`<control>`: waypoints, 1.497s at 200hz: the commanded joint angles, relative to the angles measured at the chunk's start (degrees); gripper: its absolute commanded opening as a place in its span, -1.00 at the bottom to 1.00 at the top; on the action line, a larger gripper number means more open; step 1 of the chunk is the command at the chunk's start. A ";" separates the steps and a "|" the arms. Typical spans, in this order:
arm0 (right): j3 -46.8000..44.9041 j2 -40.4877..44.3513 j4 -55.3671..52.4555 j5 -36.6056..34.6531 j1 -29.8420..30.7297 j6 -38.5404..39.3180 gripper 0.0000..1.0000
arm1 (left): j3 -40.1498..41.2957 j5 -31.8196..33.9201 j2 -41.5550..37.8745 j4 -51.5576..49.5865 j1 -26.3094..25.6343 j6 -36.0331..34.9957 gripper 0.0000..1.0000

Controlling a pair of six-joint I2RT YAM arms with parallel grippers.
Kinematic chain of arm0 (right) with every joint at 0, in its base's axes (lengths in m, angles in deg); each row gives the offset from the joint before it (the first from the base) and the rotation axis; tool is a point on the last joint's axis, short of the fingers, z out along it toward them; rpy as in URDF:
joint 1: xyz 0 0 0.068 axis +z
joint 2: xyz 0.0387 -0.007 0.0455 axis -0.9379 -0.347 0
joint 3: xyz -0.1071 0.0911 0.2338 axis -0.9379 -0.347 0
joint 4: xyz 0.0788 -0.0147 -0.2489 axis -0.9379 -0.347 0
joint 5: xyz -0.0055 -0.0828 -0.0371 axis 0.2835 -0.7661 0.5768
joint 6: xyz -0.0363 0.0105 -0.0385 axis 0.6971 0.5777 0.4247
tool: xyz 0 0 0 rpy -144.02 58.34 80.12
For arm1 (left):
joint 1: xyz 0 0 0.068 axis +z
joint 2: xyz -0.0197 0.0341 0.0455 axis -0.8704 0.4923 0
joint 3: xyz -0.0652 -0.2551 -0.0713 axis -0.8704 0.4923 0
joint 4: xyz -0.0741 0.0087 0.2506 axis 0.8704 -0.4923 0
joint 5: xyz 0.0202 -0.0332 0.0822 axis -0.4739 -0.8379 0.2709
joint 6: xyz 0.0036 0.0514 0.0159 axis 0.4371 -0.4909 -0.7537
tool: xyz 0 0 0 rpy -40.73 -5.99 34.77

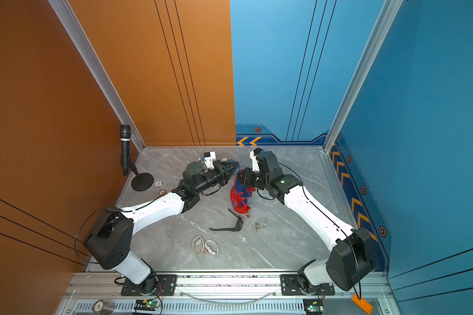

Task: Wipe the watch dial
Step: Wipe the dirt from the watch dial.

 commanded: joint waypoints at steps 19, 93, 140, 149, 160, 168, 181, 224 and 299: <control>-3.20 -2.52 6.49 1.47 -1.05 -0.50 -1.00 | -1.51 -5.09 0.00 1.74 -2.94 0.61 -1.00; 2.21 2.50 3.95 1.98 0.43 -0.51 -1.00 | -1.31 -4.98 0.49 1.82 -2.95 0.59 -1.00; -2.46 1.84 5.96 1.58 -0.70 -0.77 -1.00 | -1.45 -4.91 0.57 2.52 -2.74 1.55 -1.00; -3.88 1.61 6.92 1.81 -1.12 -1.27 -1.00 | -1.27 -4.85 0.37 2.50 -2.56 1.57 -1.00; -5.03 1.71 8.03 2.92 -1.66 -2.16 -1.00 | -0.79 -4.69 0.17 2.50 -2.34 1.71 -1.00; -5.37 2.25 8.91 3.64 -1.84 -2.64 -1.00 | -0.72 -4.45 -0.08 2.52 -1.99 1.82 -1.00; -5.22 3.61 10.07 4.50 -1.77 -2.56 -1.00 | 1.63 -4.08 -0.39 2.52 -1.56 1.92 -1.00; -3.48 7.02 12.08 6.27 -1.65 -2.98 -1.00 | 2.69 -3.82 0.20 2.72 -1.01 2.44 -1.00; -8.72 4.22 14.88 6.45 -3.29 -4.42 -1.00 | 2.01 -4.05 0.32 3.92 -0.70 4.45 -1.00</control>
